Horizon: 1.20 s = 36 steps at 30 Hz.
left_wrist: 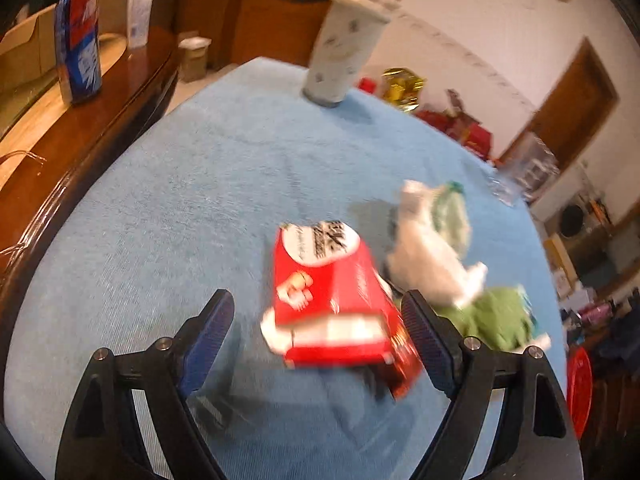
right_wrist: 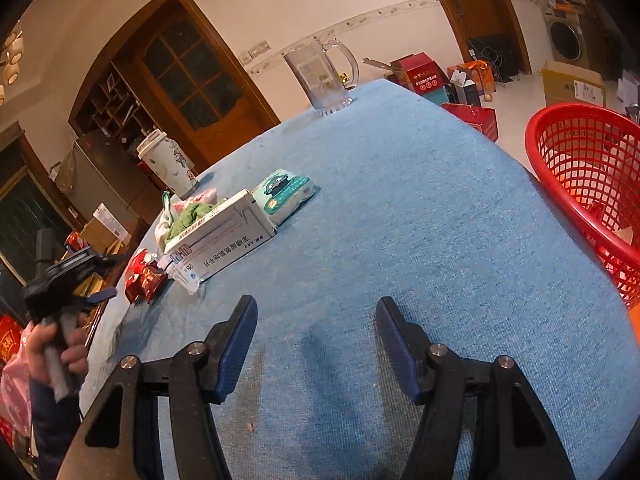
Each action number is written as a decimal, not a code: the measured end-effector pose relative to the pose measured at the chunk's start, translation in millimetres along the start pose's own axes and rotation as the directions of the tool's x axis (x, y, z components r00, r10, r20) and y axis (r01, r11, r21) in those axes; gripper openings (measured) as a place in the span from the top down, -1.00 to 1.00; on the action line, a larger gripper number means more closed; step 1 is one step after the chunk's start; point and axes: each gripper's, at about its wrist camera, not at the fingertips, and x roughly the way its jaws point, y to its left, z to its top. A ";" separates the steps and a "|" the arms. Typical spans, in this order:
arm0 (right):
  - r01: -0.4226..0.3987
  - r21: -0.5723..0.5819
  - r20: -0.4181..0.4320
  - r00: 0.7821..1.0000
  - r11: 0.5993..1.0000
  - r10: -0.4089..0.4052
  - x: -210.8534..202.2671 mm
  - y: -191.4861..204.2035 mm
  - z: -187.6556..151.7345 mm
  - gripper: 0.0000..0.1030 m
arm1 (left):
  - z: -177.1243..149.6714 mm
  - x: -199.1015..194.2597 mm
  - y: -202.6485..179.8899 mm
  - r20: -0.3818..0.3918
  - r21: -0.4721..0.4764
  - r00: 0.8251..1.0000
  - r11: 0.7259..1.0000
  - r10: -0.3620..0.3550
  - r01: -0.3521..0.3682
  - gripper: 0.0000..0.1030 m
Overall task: Collect trash
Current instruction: 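Grasp the red snack carton with the left tool, then grasp the long white medicine box with the right tool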
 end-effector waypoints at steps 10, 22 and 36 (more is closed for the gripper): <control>-0.013 -0.009 -0.007 1.000 1.000 0.013 1.8 0.6 -0.1 -0.29 | -18.2 17.7 -17.5 -0.018 0.073 1.000 0.997 -0.016 0.017 -0.26; 0.009 -0.076 -0.030 0.999 0.997 -0.011 6.7 20.3 12.1 -0.29 | -65.2 -37.0 24.0 0.085 0.084 0.985 0.986 -0.152 0.145 0.14; -0.083 -0.073 -0.113 0.991 0.994 0.074 107.6 62.1 104.7 0.17 | -72.2 -31.9 29.5 0.102 0.076 0.982 0.985 -0.161 0.154 0.15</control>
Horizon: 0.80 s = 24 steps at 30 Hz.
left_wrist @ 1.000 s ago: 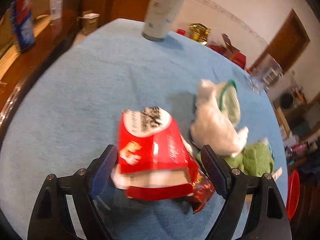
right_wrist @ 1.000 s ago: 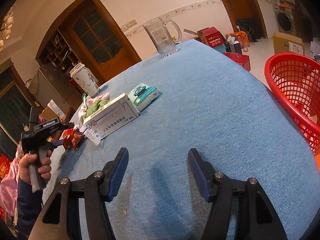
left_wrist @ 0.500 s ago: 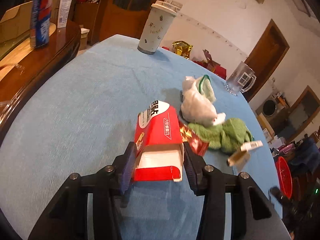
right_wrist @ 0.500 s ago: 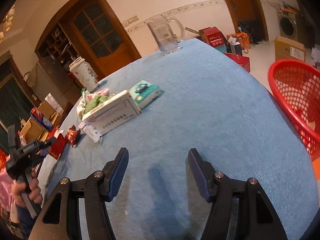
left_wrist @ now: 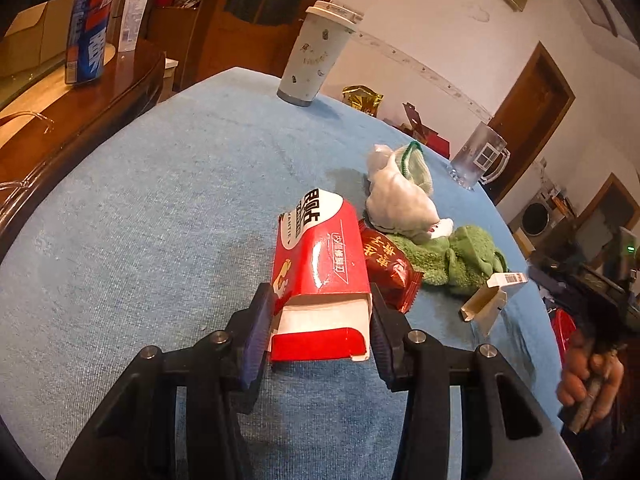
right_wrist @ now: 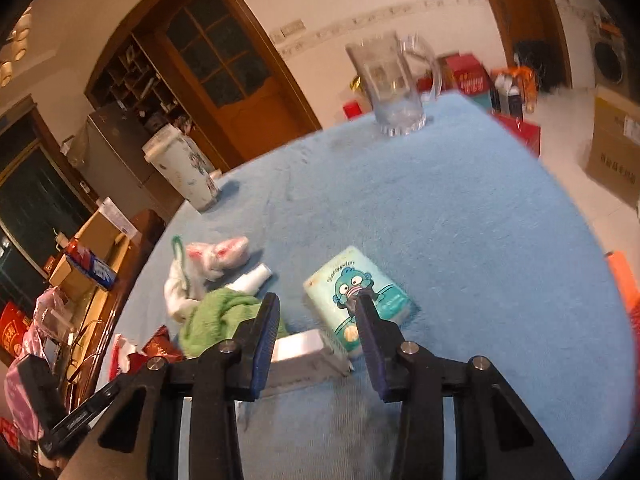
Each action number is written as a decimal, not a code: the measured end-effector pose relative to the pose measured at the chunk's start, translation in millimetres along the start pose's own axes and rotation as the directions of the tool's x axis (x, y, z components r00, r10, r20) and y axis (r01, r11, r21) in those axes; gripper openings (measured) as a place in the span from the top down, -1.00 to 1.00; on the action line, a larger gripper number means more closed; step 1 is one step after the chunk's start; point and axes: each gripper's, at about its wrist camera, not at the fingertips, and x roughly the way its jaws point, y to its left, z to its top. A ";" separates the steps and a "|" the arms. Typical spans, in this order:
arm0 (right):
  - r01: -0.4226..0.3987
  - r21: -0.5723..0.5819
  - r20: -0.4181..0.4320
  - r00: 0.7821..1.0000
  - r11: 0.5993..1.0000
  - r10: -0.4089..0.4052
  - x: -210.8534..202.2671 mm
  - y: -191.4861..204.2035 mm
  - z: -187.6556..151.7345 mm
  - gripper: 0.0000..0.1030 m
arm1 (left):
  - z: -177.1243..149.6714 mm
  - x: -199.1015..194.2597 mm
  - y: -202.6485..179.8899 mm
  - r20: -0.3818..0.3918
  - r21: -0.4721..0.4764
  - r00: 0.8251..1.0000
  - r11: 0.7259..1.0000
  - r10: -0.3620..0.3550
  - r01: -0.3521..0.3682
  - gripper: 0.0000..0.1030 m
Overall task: Collect trash
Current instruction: 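Grasp the long white medicine box with the right tool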
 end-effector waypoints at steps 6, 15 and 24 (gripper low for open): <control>-0.168 0.021 -0.112 0.979 0.986 0.170 -2.7 14.6 -39.1 0.22 | 0.1 0.6 3.6 -0.001 -0.014 1.000 1.000 -0.007 0.007 0.15; -0.238 -0.243 -0.177 0.964 0.941 0.198 -30.1 74.4 -87.7 -0.26 | -0.6 -0.1 5.2 0.004 -0.021 1.000 0.999 -0.024 0.024 0.15; -0.230 -0.222 -0.230 0.957 0.948 0.179 21.3 70.6 -66.5 -0.44 | -0.6 -0.5 5.7 0.006 -0.026 1.000 0.999 -0.031 0.031 0.15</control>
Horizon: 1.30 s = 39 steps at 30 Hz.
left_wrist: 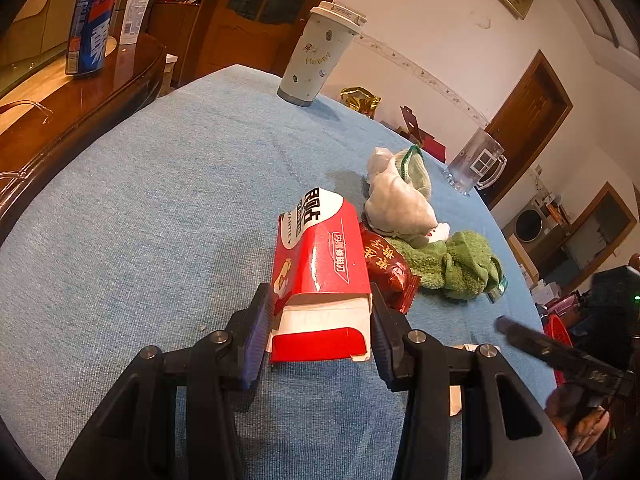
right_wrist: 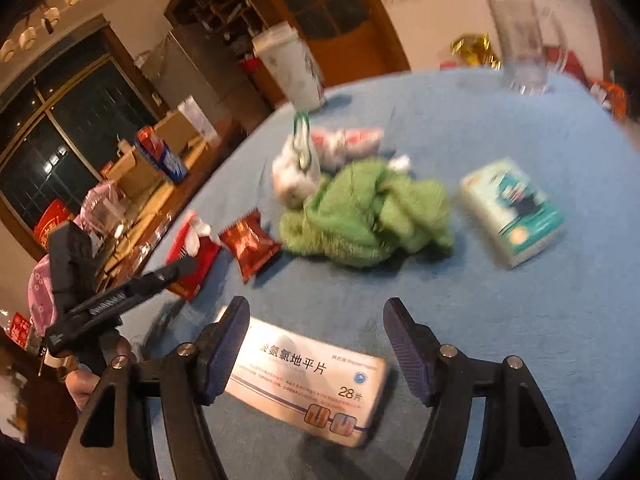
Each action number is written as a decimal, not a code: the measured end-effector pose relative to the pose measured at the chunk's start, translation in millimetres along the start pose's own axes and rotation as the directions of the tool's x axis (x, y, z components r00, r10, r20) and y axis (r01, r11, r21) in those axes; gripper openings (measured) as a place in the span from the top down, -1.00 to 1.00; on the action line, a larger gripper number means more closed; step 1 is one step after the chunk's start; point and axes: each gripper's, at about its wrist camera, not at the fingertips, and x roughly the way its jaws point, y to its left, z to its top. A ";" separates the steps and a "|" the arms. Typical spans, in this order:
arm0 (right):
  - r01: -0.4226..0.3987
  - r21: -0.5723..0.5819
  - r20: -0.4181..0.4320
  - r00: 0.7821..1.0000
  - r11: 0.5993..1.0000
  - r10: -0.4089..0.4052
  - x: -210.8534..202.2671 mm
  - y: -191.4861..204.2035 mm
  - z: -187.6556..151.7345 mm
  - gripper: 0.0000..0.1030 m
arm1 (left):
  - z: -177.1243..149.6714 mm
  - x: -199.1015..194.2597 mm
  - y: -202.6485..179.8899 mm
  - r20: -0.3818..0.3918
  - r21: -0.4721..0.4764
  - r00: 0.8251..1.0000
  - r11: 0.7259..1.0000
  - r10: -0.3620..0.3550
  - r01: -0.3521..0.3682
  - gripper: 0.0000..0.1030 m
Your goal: Collect trash
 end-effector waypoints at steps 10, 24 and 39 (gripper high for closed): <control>-0.105 -0.243 -0.184 0.981 0.964 0.060 -9.7 51.3 -51.6 -0.44 | -0.3 0.1 0.3 0.000 -0.001 1.000 1.000 -0.002 0.002 0.15; 0.103 -0.417 -0.071 0.987 0.903 -0.145 16.5 89.2 -65.5 -0.09 | -0.1 0.6 -0.6 0.002 0.001 1.000 1.000 -0.004 0.004 0.15; 0.212 -0.060 0.220 0.956 0.975 -0.194 -38.5 39.8 -63.0 -0.09 | -3.6 -9.3 -12.5 0.036 0.047 0.999 0.998 0.029 -0.031 0.19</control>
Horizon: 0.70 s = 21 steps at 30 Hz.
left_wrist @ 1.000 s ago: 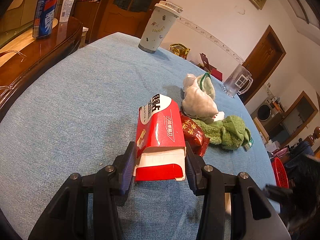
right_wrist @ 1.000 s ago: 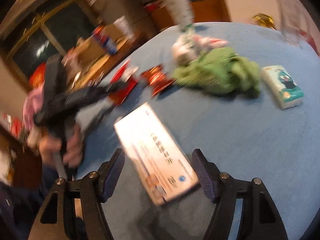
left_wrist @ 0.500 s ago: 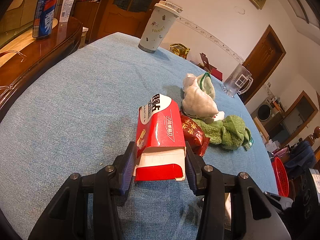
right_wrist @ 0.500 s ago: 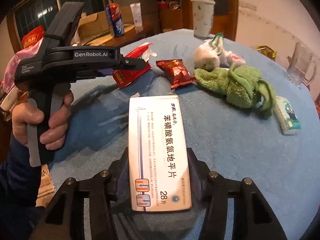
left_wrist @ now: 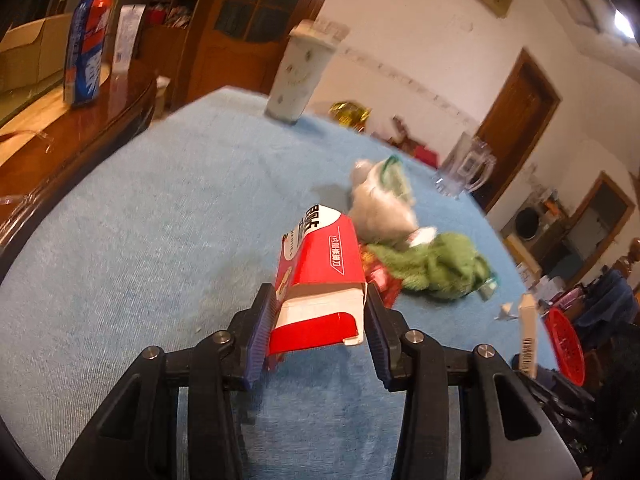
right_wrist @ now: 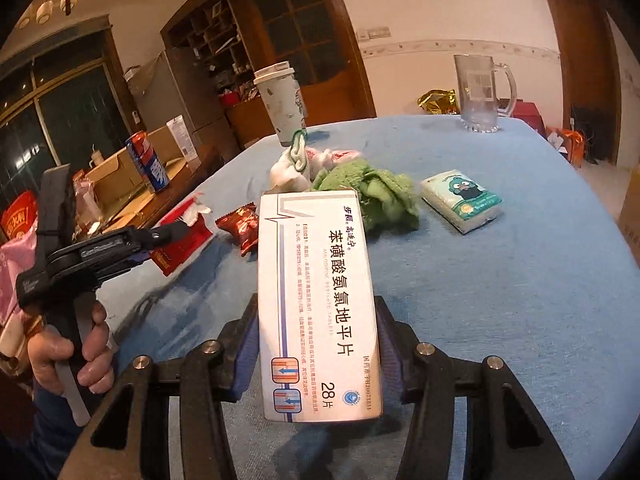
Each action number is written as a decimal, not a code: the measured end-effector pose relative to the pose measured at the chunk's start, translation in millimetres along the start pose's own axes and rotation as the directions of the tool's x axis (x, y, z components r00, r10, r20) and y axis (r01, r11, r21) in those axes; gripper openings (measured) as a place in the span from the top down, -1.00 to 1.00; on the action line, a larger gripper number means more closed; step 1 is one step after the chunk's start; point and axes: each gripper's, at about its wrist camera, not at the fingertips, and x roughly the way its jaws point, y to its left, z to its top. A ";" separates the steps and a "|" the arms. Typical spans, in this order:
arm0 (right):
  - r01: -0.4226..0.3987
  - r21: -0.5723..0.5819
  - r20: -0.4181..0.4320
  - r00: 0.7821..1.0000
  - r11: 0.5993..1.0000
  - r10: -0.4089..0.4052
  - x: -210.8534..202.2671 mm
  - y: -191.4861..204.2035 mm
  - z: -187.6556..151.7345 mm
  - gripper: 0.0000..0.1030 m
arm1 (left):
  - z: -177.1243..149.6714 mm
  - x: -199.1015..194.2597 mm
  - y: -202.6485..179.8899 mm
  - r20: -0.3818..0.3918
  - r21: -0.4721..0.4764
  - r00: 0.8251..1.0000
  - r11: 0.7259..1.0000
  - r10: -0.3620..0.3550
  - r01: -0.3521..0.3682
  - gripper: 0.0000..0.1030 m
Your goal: Collect trash
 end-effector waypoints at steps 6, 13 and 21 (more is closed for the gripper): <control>-0.008 0.008 0.014 1.000 1.000 0.008 -4.9 -1.4 -0.8 -0.09 | 5.2 16.6 9.6 -0.057 -0.040 0.998 0.999 0.029 -0.032 0.22; 0.013 0.005 0.028 1.000 1.000 -0.013 -6.0 -0.3 -2.2 -0.09 | 2.9 10.6 9.4 -0.025 -0.045 1.000 0.999 0.000 -0.001 0.70; 0.034 0.024 0.046 0.998 0.999 -0.035 -8.6 -3.3 -1.7 -0.09 | -12.1 -7.1 -15.3 0.023 0.010 0.999 0.999 -0.033 0.033 0.71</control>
